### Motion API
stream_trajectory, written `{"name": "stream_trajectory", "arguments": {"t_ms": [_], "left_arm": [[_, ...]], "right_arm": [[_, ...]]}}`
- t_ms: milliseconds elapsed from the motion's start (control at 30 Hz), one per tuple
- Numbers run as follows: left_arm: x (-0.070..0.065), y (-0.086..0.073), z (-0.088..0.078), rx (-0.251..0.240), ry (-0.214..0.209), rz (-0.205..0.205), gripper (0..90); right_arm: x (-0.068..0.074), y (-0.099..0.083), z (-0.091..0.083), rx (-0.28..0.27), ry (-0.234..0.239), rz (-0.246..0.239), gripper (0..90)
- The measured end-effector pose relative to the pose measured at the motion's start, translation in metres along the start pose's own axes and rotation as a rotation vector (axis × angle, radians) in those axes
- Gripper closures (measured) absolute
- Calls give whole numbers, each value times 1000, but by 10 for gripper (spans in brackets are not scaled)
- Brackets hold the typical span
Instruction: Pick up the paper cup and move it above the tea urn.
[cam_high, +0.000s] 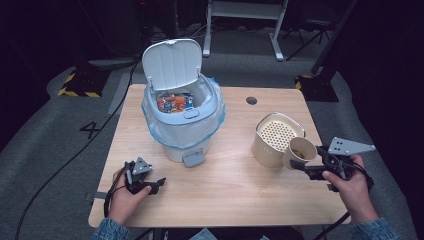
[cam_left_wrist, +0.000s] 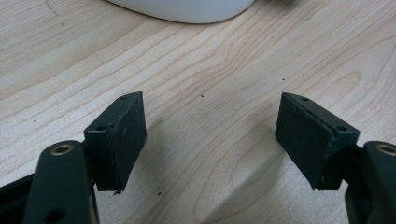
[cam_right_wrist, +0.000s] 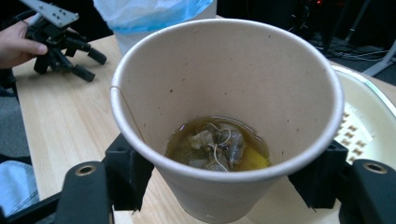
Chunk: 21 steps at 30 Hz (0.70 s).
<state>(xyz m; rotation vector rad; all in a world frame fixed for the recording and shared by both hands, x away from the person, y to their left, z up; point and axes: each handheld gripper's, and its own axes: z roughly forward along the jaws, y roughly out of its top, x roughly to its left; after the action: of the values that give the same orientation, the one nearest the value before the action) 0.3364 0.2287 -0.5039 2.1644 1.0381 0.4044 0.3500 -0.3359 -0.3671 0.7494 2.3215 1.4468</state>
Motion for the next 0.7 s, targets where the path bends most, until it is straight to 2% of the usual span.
{"name": "stream_trajectory", "arguments": {"t_ms": [133, 333, 700], "left_arm": [[-1, 0, 0, 0, 4, -3, 252], [-1, 0, 0, 0, 4, -1, 252], [-1, 0, 0, -1, 2, -7, 252]], "right_arm": [[-6, 10, -3, -6, -21, -4, 317], [-23, 28, 1, -14, -44, -8, 315], [-45, 41, 11, -20, -81, -14, 314]]}}
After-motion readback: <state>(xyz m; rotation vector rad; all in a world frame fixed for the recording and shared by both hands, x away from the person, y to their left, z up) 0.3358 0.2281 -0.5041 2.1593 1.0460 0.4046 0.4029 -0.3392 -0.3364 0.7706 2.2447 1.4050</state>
